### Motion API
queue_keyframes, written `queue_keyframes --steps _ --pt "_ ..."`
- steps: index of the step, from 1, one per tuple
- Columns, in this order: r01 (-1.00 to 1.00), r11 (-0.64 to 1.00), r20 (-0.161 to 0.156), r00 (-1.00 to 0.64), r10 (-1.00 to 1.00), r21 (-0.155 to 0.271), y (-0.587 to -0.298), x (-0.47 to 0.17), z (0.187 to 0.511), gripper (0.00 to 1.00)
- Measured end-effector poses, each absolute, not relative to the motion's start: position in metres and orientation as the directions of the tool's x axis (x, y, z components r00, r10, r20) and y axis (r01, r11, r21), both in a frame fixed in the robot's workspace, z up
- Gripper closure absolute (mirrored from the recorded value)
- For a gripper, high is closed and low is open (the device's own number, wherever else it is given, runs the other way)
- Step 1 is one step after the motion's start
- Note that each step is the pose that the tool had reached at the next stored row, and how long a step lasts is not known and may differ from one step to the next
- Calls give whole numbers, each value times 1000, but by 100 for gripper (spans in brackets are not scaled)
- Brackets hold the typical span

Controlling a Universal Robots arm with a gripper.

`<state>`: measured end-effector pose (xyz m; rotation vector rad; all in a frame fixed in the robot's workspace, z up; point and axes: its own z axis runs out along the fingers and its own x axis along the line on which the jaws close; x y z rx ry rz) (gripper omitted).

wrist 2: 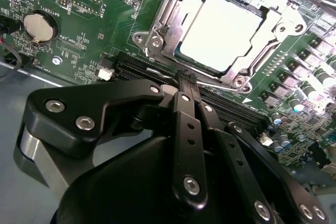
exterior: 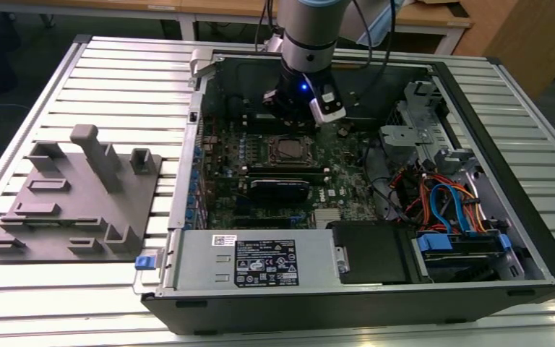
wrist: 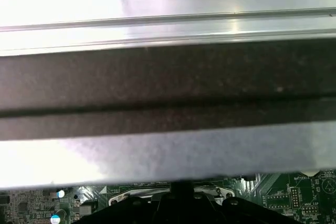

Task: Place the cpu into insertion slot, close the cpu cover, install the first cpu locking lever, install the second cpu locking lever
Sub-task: 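Install the first cpu locking lever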

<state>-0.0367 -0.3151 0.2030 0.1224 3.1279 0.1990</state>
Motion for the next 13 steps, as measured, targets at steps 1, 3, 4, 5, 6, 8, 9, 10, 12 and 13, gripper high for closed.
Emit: queue_keyframes --steps 1,3,4,5,6,8,9,10,12,13 --pt "77 989 0 -997 77 127 -315 -37 203 89" --pt "76 989 0 -997 76 128 -315 -37 203 89" --pt "75 989 0 -997 76 128 -314 -37 203 89" --pt "75 989 0 -997 75 129 -314 -36 203 89" --pt "74 989 0 -997 75 129 -314 -36 203 89" --pt "74 989 0 -997 74 130 -314 -35 203 89" --pt "74 989 0 -997 74 130 -314 -34 203 89" --pt "74 989 0 -997 74 129 -314 -33 203 89" --pt "74 989 0 -997 74 129 -314 -31 203 89" --pt "74 989 0 -997 74 130 -314 -30 203 89"
